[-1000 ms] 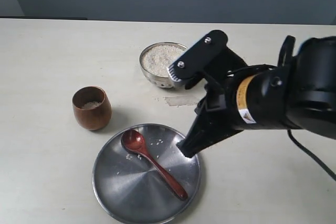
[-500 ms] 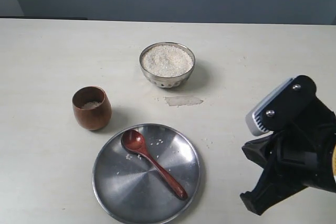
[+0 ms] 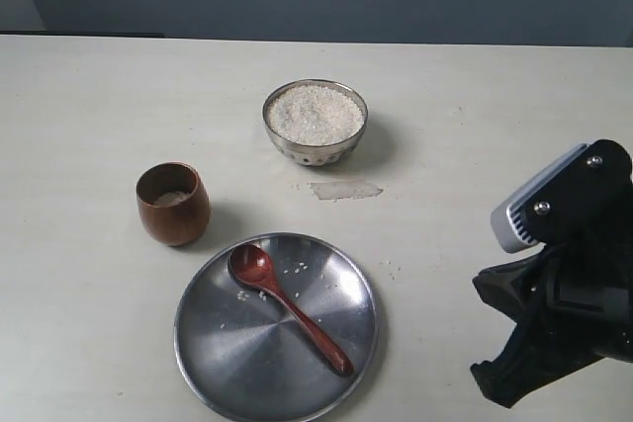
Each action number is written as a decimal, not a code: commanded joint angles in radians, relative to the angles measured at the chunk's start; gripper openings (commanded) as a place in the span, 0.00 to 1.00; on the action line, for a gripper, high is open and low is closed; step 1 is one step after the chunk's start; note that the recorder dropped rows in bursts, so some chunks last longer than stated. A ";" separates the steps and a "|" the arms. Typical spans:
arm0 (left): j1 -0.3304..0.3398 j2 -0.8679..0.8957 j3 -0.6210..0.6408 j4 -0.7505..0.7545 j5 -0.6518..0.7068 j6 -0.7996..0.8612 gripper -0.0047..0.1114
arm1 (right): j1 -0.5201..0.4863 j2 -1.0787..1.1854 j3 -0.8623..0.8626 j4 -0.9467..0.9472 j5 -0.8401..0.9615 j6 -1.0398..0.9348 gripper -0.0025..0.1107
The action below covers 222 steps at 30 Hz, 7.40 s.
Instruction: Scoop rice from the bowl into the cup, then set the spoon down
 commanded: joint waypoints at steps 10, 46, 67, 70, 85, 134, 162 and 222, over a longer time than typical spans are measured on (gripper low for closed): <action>-0.001 0.001 -0.007 0.002 -0.003 -0.001 0.04 | -0.256 -0.201 0.007 0.004 0.000 0.004 0.02; -0.001 0.001 -0.007 0.002 -0.003 -0.001 0.04 | -1.023 -0.688 0.007 0.002 0.000 0.006 0.02; -0.001 0.001 -0.007 0.002 -0.003 -0.001 0.04 | -1.023 -0.680 0.235 0.364 -0.172 -0.559 0.02; -0.001 0.001 -0.007 0.002 -0.003 -0.001 0.04 | -1.023 -0.680 0.250 0.304 -0.170 -0.559 0.02; -0.001 0.001 -0.007 0.002 -0.003 -0.001 0.04 | -1.023 -0.680 0.331 0.123 -0.143 -0.382 0.02; -0.001 0.001 -0.007 0.005 -0.003 -0.001 0.04 | -1.023 -0.680 0.438 0.218 -0.276 -0.449 0.02; -0.001 0.001 -0.007 0.005 -0.003 -0.001 0.04 | -1.023 -0.680 0.438 0.342 -0.315 -0.444 0.02; -0.001 0.001 -0.007 0.005 -0.003 -0.001 0.04 | -1.023 -0.680 0.438 0.417 -0.314 -0.484 0.02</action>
